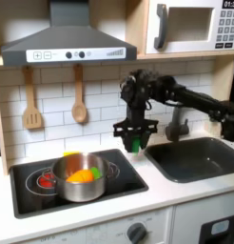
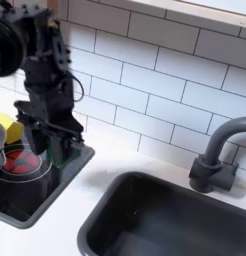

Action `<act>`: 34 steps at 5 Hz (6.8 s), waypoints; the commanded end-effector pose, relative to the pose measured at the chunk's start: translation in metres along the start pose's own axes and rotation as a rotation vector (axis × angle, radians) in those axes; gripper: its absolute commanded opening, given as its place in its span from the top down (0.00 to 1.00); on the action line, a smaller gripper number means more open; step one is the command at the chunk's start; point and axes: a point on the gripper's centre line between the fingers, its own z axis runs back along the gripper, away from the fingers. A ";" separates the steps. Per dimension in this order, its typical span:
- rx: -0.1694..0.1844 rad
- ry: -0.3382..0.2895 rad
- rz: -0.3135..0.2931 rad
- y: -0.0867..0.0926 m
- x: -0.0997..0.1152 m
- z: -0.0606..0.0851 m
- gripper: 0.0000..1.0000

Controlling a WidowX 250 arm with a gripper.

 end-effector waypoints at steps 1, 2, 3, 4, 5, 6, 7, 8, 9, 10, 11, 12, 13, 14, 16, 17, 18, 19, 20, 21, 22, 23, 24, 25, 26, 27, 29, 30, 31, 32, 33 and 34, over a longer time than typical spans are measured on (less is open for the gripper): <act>0.058 -0.057 0.075 0.019 -0.008 0.041 1.00; 0.082 -0.075 0.129 0.032 -0.012 0.055 1.00; 0.114 -0.077 0.191 0.050 -0.018 0.056 1.00; 0.148 -0.078 0.246 0.067 -0.023 0.056 1.00; 0.178 -0.076 0.288 0.082 -0.033 0.057 1.00; 0.202 -0.072 0.320 0.098 -0.046 0.057 1.00; 0.212 -0.026 0.343 0.106 -0.052 0.043 1.00; 0.212 -0.003 0.349 0.106 -0.057 0.040 1.00; 0.198 0.005 0.347 0.104 -0.056 0.039 0.00; 0.197 0.036 0.351 0.103 -0.055 0.029 0.00; 0.195 0.036 0.379 0.109 -0.056 0.028 0.00; 0.202 0.050 0.402 0.112 -0.058 0.020 0.00; 0.193 0.050 0.397 0.110 -0.052 0.009 0.00; 0.181 0.105 0.365 0.107 -0.051 -0.007 0.89; 0.150 0.133 0.307 0.096 -0.043 -0.021 1.00; 0.144 0.142 0.275 0.090 -0.042 -0.022 1.00; 0.125 0.132 0.238 0.077 -0.033 -0.024 1.00; 0.097 0.169 0.207 0.067 -0.035 -0.036 1.00; 0.081 0.174 0.186 0.057 -0.034 -0.040 1.00; 0.063 0.185 0.162 0.047 -0.033 -0.044 1.00; 0.052 0.186 0.131 0.037 -0.032 -0.045 1.00; 0.042 0.195 0.083 0.022 -0.032 -0.047 1.00; 0.032 0.193 0.035 0.006 -0.028 -0.046 1.00; 0.020 0.192 0.002 -0.004 -0.026 -0.047 1.00; 0.019 0.197 -0.019 -0.008 -0.024 -0.049 1.00; 0.034 0.166 0.029 0.004 -0.019 -0.039 0.72; 0.031 0.121 0.115 0.032 -0.012 -0.011 0.00; 0.054 0.086 0.136 0.047 -0.008 0.002 0.00; 0.062 0.076 0.143 0.058 -0.002 0.003 0.00; 0.073 0.064 0.148 0.074 0.005 0.004 0.00; 0.082 0.049 0.160 0.088 0.014 0.004 0.00; 0.084 0.043 0.189 0.102 0.021 0.001 0.00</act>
